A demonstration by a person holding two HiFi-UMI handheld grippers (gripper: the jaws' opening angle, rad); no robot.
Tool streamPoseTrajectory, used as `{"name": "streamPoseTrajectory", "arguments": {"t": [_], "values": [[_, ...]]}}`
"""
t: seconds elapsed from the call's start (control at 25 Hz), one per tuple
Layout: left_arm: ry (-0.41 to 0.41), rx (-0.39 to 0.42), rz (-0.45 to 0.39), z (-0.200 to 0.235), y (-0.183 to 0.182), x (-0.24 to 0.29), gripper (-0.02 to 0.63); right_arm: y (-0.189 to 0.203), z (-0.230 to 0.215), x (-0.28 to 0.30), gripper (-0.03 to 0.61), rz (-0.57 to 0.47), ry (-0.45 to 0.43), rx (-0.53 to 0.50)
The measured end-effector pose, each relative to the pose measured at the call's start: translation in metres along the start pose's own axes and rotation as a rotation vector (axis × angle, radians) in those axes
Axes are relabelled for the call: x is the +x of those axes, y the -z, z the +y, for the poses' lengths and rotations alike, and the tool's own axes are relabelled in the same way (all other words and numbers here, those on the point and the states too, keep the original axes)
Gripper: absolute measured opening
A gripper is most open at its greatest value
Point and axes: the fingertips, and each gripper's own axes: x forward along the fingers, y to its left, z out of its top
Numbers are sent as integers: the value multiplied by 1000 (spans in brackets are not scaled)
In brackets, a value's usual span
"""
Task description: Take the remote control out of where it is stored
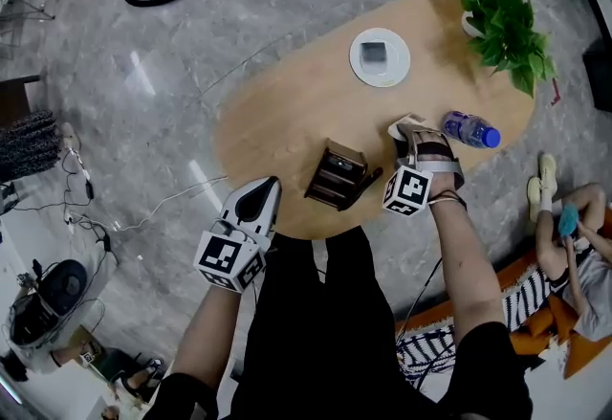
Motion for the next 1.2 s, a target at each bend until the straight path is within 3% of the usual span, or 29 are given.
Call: {"name": "streamPoseTrajectory", "arguments": {"t": [0.52, 1.2], "values": [[-70, -43, -2, 24, 16, -8, 6, -10, 20, 50, 110, -17, -93, -8], [-63, -60, 22, 40, 28, -19, 6, -15, 24, 51, 126, -8, -68, 148]]}}
